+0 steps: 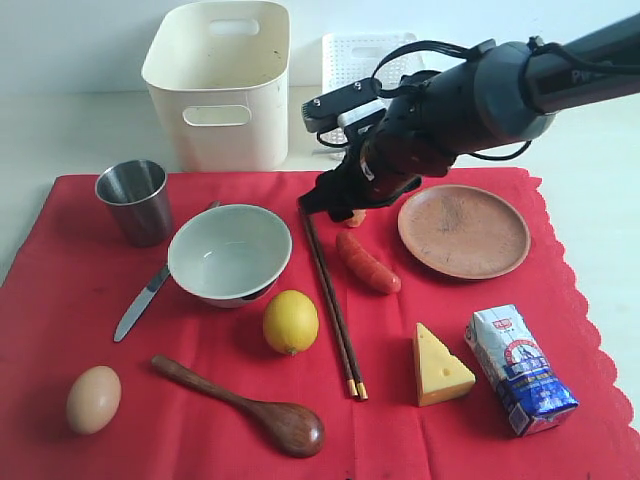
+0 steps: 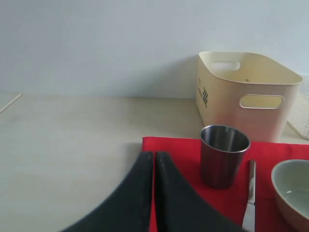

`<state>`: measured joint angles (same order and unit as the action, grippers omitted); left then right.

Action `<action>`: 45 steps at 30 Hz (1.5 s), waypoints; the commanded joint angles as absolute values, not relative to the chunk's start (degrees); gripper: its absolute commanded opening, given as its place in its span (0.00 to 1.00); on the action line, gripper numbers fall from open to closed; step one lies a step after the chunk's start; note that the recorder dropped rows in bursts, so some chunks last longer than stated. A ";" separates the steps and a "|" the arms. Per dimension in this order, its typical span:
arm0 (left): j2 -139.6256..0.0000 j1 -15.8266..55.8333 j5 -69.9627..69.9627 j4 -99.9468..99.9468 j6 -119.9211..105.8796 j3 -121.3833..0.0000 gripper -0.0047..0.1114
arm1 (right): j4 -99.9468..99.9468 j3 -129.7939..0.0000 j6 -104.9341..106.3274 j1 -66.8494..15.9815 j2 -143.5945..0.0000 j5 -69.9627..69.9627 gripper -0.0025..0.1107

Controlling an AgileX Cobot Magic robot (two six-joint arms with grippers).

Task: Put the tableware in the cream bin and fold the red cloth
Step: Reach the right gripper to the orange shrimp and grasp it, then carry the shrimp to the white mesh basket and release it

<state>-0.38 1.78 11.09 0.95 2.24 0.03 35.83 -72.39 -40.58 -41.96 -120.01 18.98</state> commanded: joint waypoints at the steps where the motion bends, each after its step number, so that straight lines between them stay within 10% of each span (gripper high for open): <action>1: 0.00 1.62 11.09 0.59 2.22 0.00 0.07 | 36.63 -74.66 -39.98 -41.54 -122.12 19.64 0.58; 21: 0.00 1.62 11.09 0.59 2.22 0.00 0.07 | 38.23 -74.91 -39.98 -41.18 -124.09 18.19 0.02; 45: 0.00 1.62 11.09 0.59 2.22 0.00 0.07 | 26.41 -74.69 -26.56 -41.32 -112.78 29.23 0.02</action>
<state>-0.38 1.78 11.09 0.95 2.24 0.03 27.04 -74.62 -27.57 -41.39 -114.26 28.15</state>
